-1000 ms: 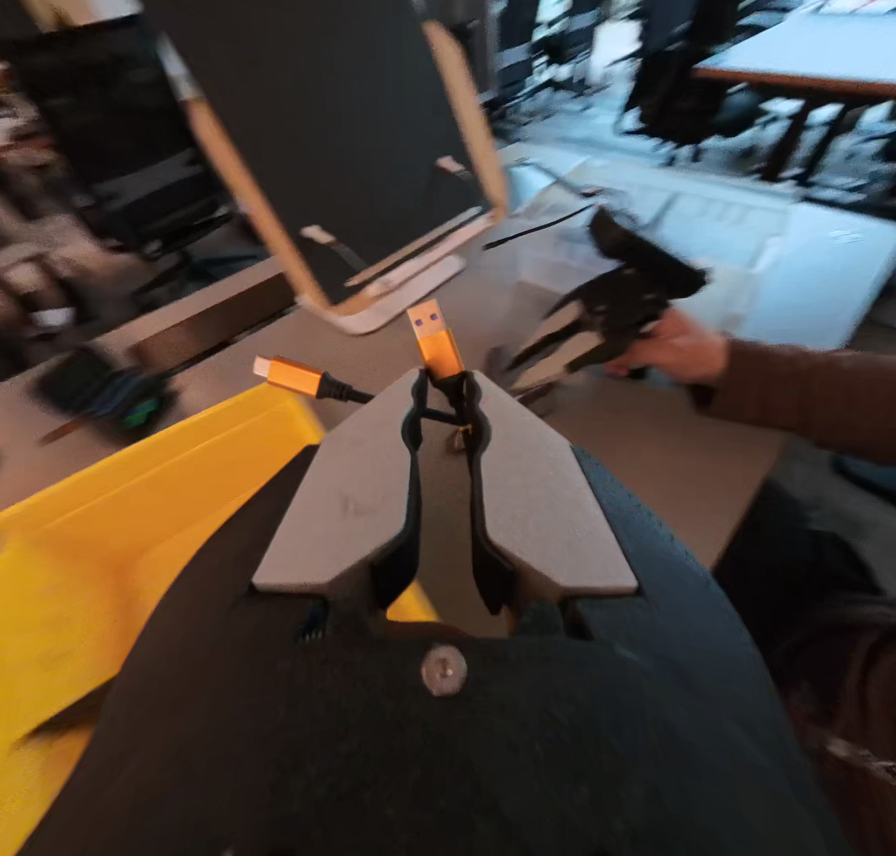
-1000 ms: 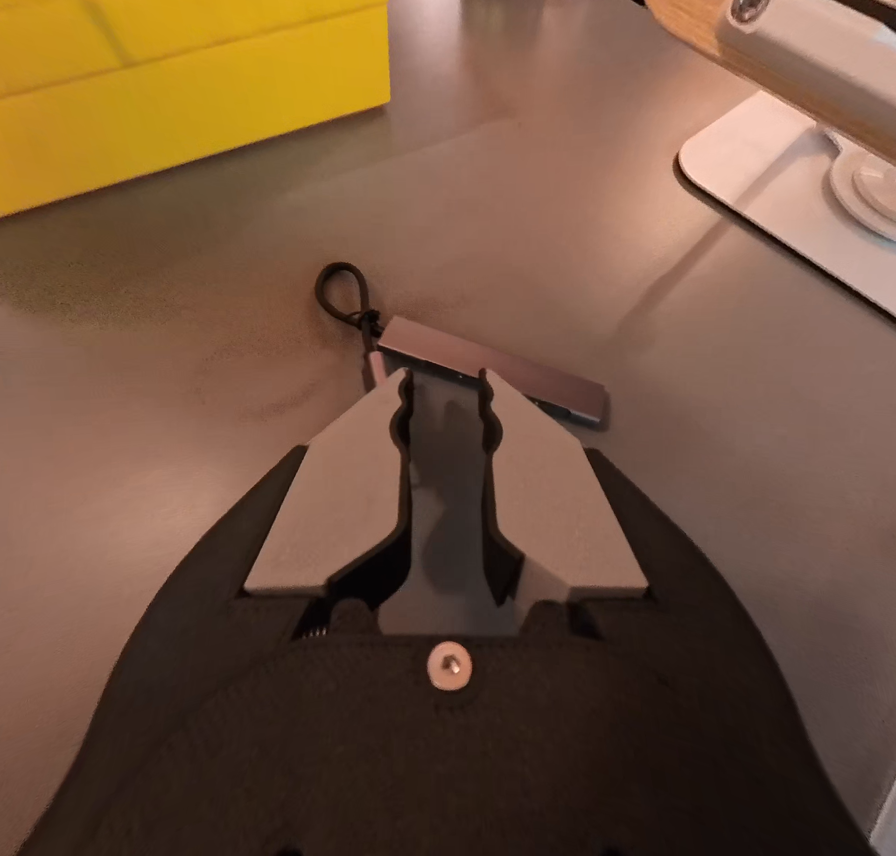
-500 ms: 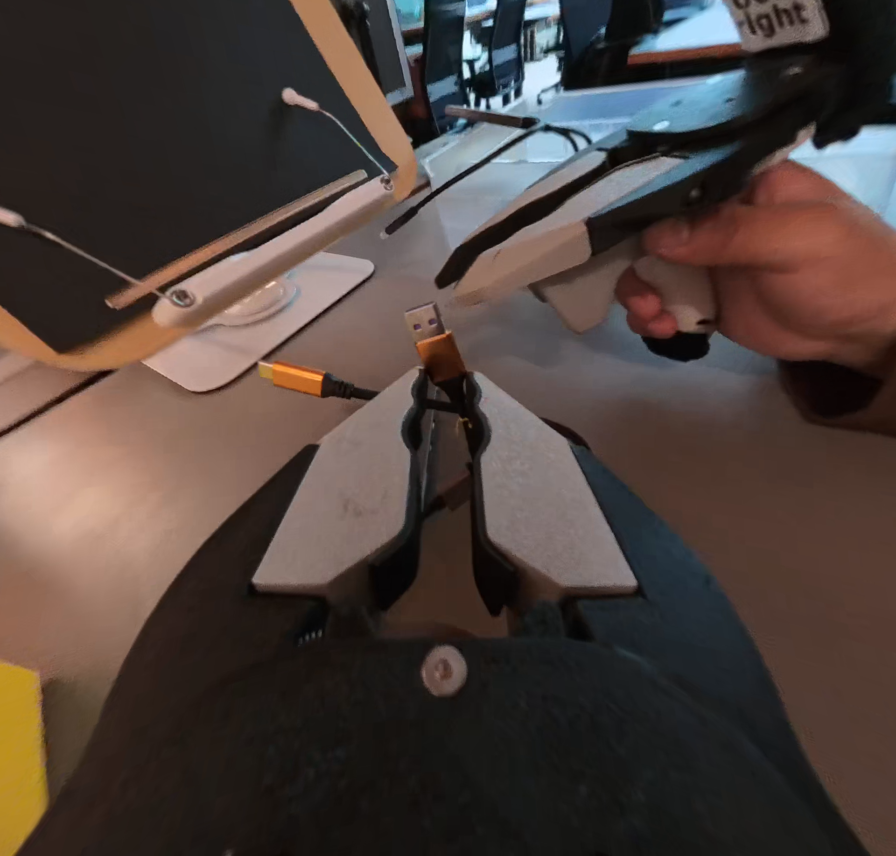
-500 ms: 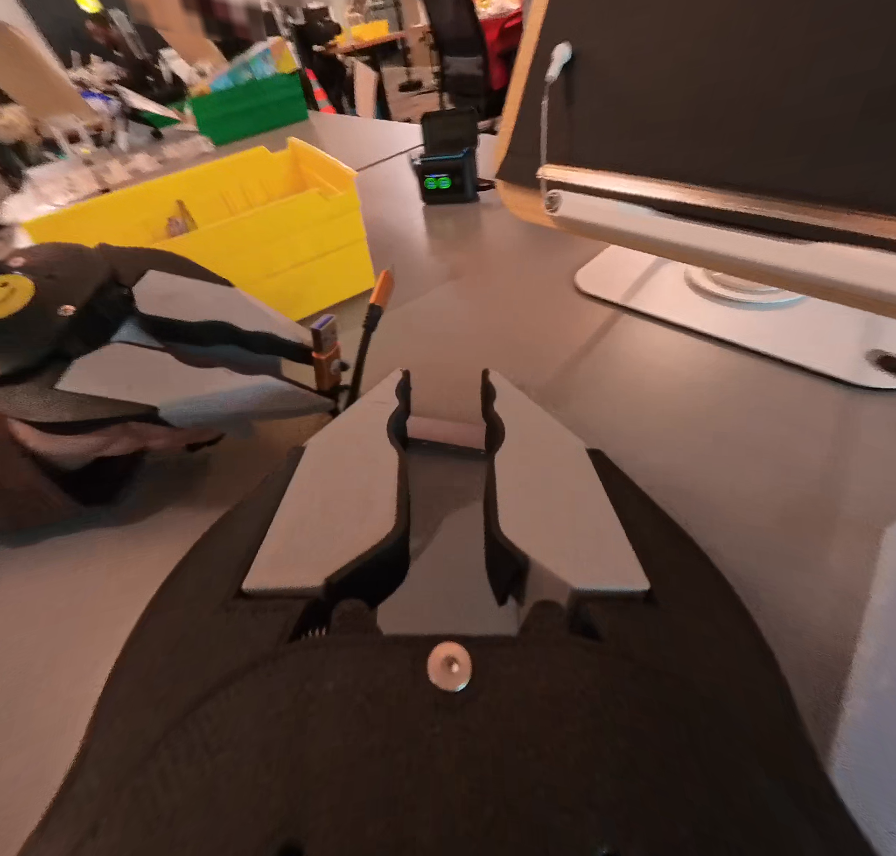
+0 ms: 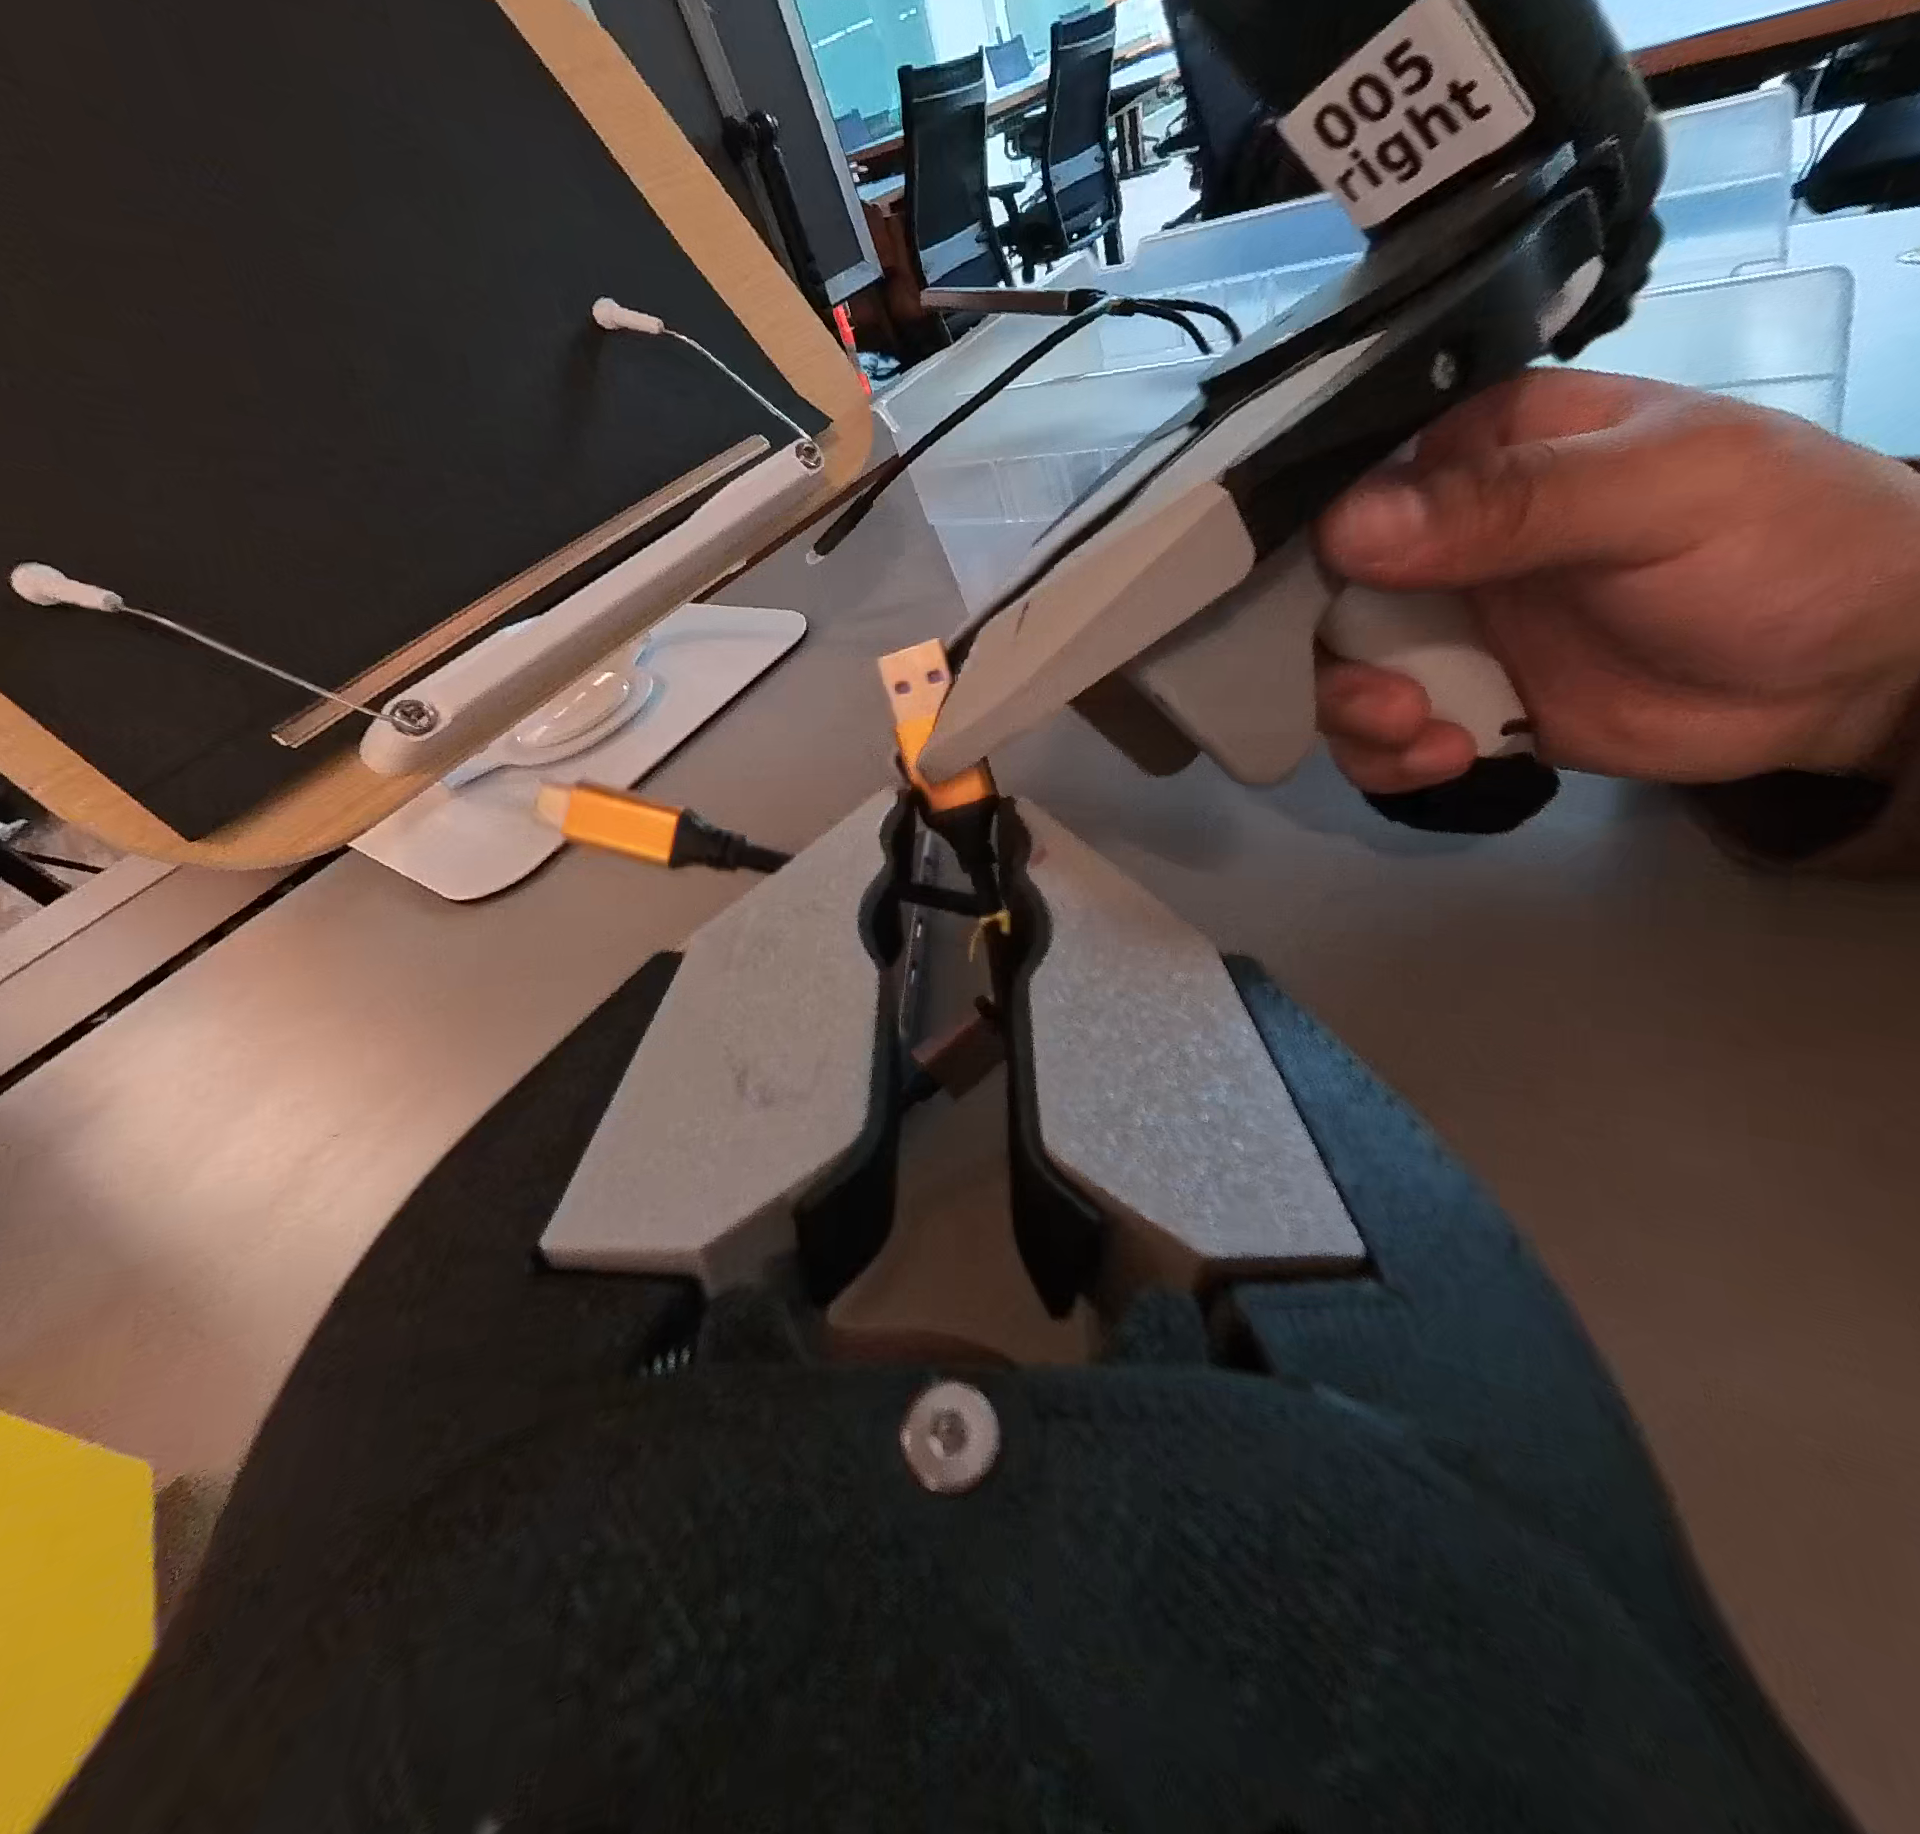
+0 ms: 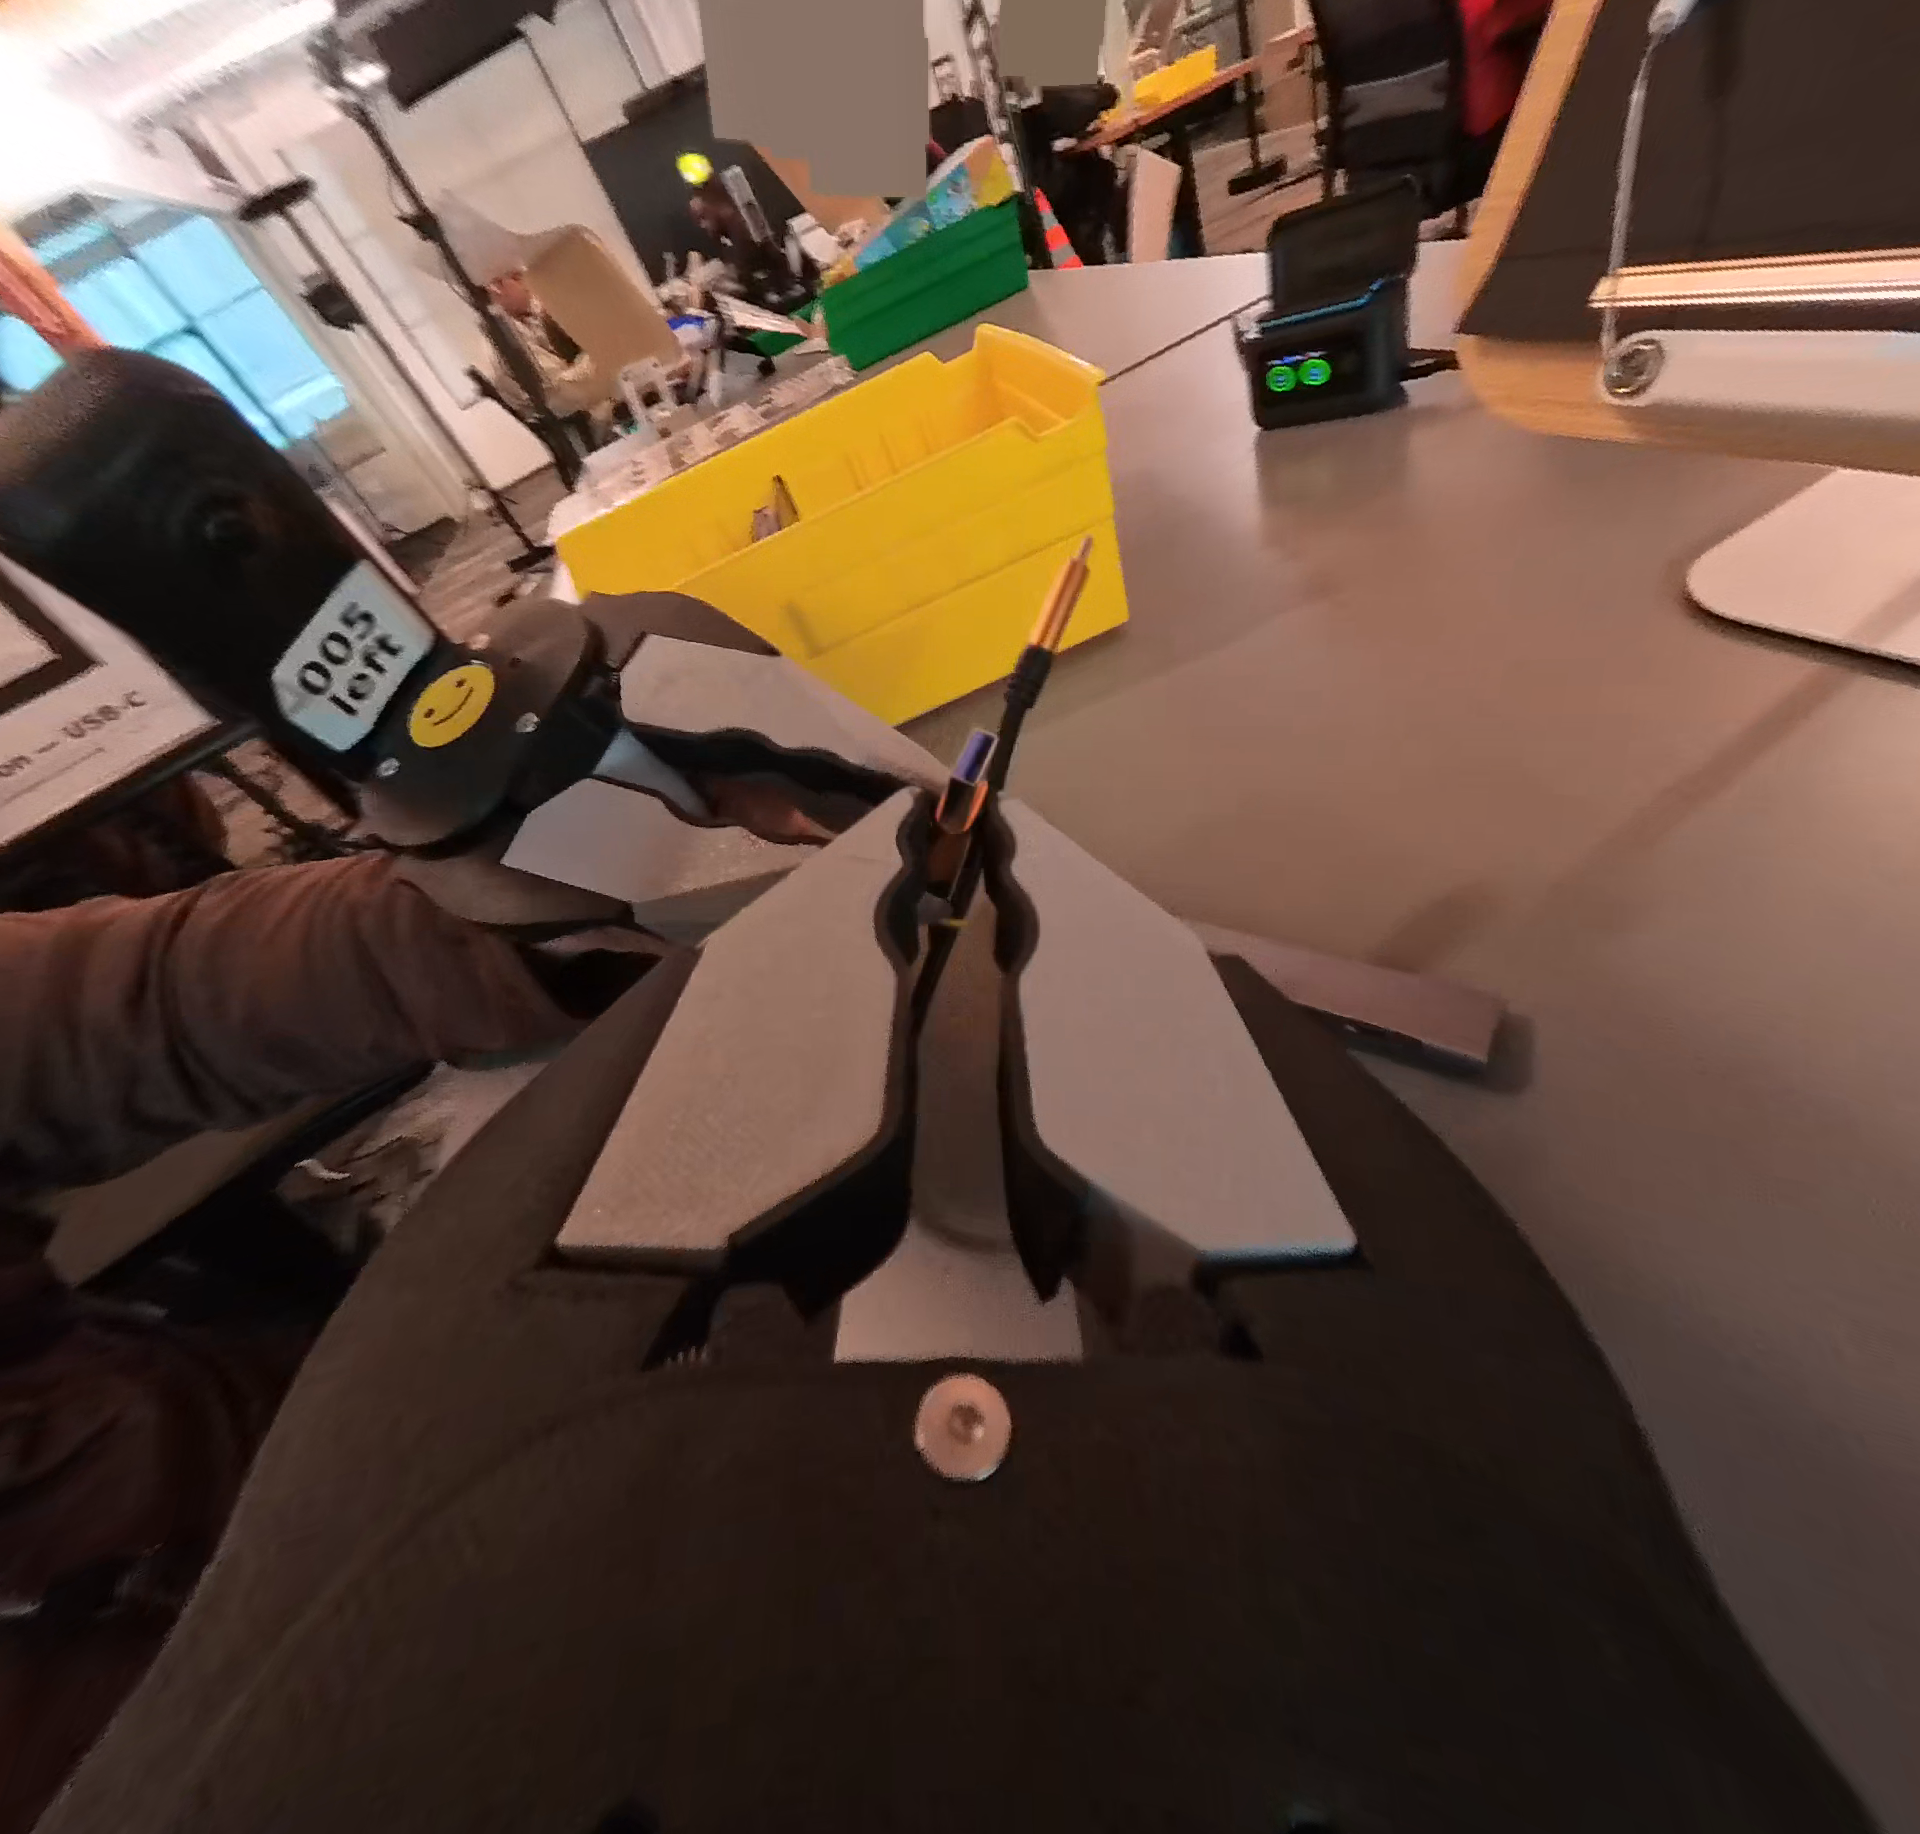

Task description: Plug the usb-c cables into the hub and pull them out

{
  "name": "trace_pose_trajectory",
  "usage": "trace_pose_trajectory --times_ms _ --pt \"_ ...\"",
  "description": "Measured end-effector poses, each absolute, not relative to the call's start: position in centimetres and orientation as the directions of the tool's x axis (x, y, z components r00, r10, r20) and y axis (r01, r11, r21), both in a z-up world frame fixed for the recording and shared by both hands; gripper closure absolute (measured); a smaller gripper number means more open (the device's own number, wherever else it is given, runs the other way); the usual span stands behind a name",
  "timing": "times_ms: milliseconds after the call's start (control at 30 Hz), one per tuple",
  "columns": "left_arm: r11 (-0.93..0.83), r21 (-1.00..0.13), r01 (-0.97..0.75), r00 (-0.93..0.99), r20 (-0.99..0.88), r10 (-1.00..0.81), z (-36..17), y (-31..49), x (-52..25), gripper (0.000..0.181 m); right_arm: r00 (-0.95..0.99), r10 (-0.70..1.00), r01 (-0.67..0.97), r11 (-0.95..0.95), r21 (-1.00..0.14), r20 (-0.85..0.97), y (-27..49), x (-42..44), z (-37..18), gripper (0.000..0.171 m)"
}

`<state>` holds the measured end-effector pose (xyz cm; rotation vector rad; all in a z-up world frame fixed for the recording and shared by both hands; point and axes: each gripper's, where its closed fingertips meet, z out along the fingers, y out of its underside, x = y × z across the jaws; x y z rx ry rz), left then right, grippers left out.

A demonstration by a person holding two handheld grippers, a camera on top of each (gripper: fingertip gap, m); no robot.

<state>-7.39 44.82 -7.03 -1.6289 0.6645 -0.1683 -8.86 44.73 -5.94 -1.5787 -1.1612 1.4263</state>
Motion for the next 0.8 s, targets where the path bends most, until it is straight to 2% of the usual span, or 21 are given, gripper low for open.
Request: trace_pose_trajectory --times_ms 67,167,267,367,467,600,667,733,800 --pt "-0.040 -0.951 -0.307 0.829 -0.246 -0.502 -7.2 45.0 -7.8 0.170 0.088 0.950 0.140 -0.308 -0.941 -0.298 45.8 -8.3 -5.8 0.167" --pt "-0.076 -0.965 -0.249 0.850 -0.180 -0.495 -7.1 45.3 -8.9 0.148 0.248 0.955 0.123 -0.197 -0.973 -0.162 47.0 -6.4 -4.3 0.167" --pt "-0.130 -0.975 -0.182 0.877 -0.101 -0.469 -7.3 45.8 -10.3 0.144 0.417 0.907 0.239 -0.044 -0.970 0.061 48.0 -3.7 -2.7 0.168" --pt "-0.181 -0.970 -0.164 0.910 -0.078 -0.408 -7.8 46.5 -11.8 0.147 0.509 0.775 0.496 0.092 -0.863 0.375 49.1 -0.9 -2.1 0.168" --pt "-0.207 -0.964 -0.169 0.927 -0.084 -0.366 -8.2 46.8 -12.7 0.147 0.430 0.672 0.728 0.137 -0.671 0.603 48.7 0.5 -3.5 0.167" --pt "-0.244 -0.954 -0.173 0.941 -0.087 -0.326 -8.8 47.2 -13.5 0.147 0.222 0.741 0.909 0.077 -0.409 0.634 46.7 0.5 -10.2 0.165" --pt "-0.244 -0.956 -0.163 0.946 -0.081 -0.315 -8.8 47.3 -13.9 0.148 0.147 0.764 0.940 0.089 -0.328 0.628 46.3 0.3 -12.6 0.155" --pt "-0.246 -0.957 -0.153 0.950 -0.074 -0.303 -8.7 47.3 -14.3 0.148 0.105 0.809 0.934 0.119 -0.337 0.578 45.6 -0.5 -13.3 0.144" --pt "-0.237 -0.961 -0.144 0.955 -0.073 -0.287 -8.6 47.3 -14.7 0.149 0.102 0.868 0.894 0.135 -0.428 0.486 44.7 -2.0 -12.4 0.139"
